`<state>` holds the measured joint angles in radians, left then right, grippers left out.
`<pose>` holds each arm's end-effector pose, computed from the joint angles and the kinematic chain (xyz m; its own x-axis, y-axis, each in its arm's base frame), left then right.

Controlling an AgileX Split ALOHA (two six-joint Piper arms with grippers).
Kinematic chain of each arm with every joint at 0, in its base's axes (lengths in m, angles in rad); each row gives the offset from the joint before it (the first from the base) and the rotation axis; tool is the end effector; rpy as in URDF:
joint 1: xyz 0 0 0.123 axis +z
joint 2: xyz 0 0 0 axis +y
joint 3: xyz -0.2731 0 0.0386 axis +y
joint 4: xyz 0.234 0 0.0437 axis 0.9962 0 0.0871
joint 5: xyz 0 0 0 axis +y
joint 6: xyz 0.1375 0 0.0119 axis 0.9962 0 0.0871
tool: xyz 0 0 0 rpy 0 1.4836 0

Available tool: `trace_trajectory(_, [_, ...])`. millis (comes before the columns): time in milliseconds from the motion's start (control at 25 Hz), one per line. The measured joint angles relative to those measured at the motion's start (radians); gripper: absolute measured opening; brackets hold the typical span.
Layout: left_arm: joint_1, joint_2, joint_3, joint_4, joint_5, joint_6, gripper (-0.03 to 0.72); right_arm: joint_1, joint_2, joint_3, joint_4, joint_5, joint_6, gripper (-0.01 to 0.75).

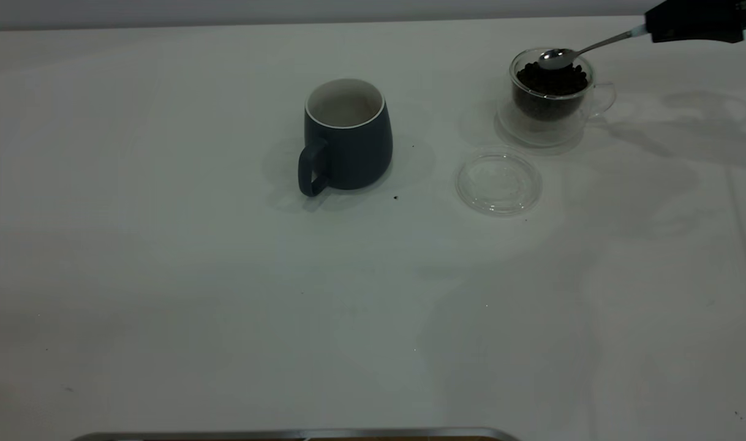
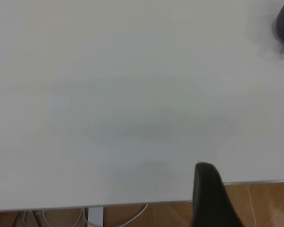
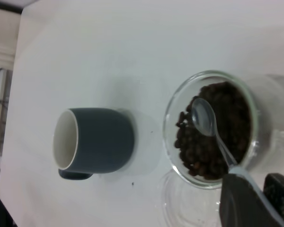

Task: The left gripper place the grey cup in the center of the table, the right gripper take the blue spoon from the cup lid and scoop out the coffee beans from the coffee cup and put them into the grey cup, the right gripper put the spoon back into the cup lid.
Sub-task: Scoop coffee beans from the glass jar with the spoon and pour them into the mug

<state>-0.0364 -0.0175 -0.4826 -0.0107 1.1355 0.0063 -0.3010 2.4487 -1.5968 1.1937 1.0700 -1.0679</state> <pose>0.0283 -0.0024 0.2353 -0.5207 0.0208 -0.8535 0.0456 0.9990 -0.0035 0.4523 -0.0225 0.0424 -0.9182 0.1725 -0.3566 -0.1672 0.6473 0.7437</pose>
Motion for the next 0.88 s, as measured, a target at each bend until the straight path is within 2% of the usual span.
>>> trace_trajectory(480, [0.0, 0.0, 0.0, 0.0, 0.0, 0.0, 0.475, 0.003, 0.0, 0.0, -0.039, -0.082, 0.002, 0.1])
trace_trajectory(880, [0.0, 0.0, 0.0, 0.0, 0.0, 0.002, 0.475, 0.03, 0.0, 0.0, -0.053, -0.098, 0.01, 0.1])
